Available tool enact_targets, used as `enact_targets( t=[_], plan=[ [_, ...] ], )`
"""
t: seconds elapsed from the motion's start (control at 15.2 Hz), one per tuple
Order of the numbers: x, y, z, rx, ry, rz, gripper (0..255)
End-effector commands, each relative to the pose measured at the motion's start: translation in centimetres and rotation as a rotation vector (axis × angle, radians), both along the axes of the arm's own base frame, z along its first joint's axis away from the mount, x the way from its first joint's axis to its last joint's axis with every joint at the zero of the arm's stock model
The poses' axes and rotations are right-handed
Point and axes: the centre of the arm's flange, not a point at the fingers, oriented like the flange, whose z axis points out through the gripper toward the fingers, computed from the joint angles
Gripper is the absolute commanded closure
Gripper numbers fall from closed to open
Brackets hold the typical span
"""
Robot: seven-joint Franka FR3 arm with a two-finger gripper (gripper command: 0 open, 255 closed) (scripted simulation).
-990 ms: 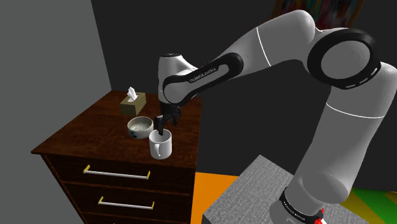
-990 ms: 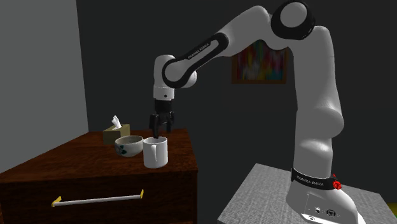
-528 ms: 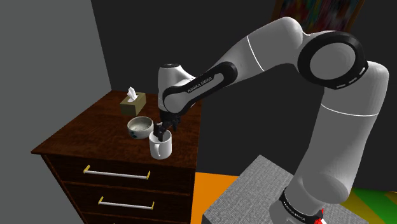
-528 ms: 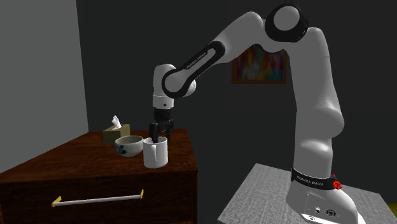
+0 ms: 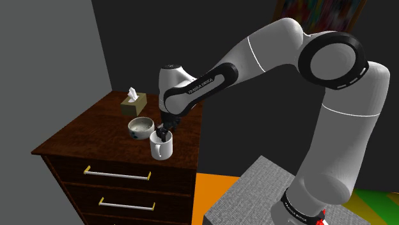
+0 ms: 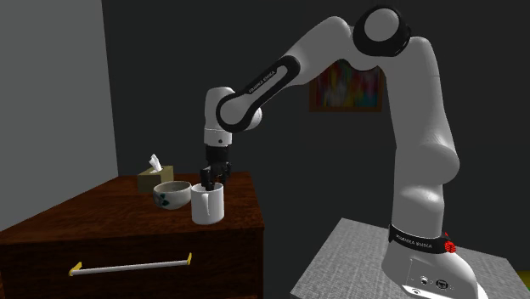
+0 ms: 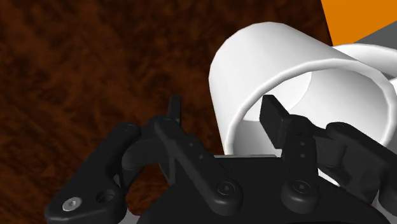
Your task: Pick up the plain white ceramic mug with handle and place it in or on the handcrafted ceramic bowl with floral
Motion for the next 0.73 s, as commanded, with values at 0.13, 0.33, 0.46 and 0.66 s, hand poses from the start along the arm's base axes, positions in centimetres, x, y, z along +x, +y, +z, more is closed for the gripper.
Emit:
enact_targets(
  t=[0.13, 0.33, 0.46, 0.66],
  plan=[
    [0.0, 0.0, 0.0, 0.000, 0.000, 0.000, 255],
    [0.0, 0.0, 0.0, 0.000, 0.000, 0.000, 255],
    [0.0, 0.0, 0.0, 0.000, 0.000, 0.000, 255],
    [0.0, 0.0, 1.1, 0.000, 0.000, 0.000, 255]
  ],
)
